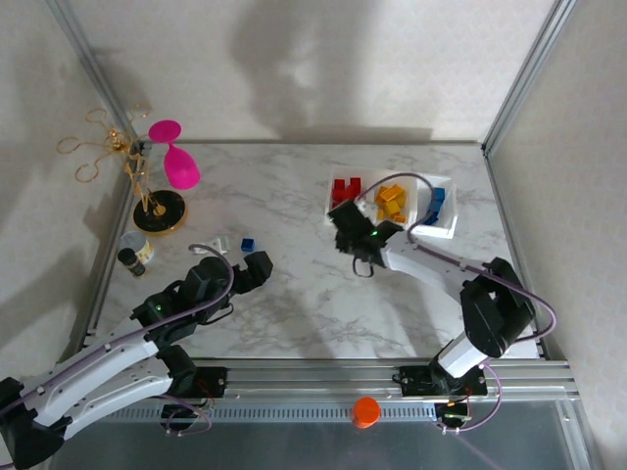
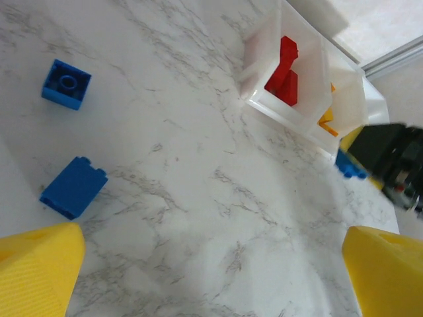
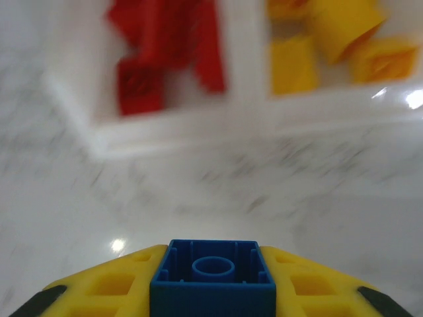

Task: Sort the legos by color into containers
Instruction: Place the lego in the container.

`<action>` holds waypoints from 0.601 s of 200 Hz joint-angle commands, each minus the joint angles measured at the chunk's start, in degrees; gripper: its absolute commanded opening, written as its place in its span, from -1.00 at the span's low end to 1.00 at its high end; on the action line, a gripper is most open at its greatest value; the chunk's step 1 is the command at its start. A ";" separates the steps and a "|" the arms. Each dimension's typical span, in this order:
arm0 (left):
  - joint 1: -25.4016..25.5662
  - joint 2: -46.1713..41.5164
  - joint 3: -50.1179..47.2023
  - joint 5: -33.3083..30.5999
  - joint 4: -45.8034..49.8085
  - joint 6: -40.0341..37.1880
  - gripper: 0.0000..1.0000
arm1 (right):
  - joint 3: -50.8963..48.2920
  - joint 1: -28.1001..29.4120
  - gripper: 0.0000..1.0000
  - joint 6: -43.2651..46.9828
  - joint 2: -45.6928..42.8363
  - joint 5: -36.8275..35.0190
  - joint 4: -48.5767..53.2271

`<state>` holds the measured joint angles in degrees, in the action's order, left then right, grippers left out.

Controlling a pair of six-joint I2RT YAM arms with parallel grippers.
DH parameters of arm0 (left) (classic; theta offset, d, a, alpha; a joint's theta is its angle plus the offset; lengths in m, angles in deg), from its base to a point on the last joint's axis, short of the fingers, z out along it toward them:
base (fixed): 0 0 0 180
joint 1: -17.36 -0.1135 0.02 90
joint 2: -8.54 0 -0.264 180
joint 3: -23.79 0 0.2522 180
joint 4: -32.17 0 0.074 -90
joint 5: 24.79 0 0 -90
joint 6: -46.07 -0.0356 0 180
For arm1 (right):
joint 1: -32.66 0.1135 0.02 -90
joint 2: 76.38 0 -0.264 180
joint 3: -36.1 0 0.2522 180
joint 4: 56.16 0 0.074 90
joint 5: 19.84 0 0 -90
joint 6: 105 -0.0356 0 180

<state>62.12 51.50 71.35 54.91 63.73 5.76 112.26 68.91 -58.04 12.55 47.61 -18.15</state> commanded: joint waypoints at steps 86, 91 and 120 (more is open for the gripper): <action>-0.41 10.44 4.65 1.77 -11.00 -3.10 0.99 | 11.89 -27.47 -0.40 12.31 14.77 -2.63 -6.49; -0.37 10.86 4.81 1.86 -11.11 -3.19 0.99 | 12.83 -27.99 -0.39 12.63 15.85 -2.47 -6.39; -0.37 11.70 5.22 1.79 -11.12 -3.50 0.99 | 16.35 -30.81 -0.07 13.48 19.46 -1.64 -6.06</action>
<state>62.12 62.87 74.52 56.48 54.25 3.68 125.17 39.60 -46.94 30.08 45.77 -23.81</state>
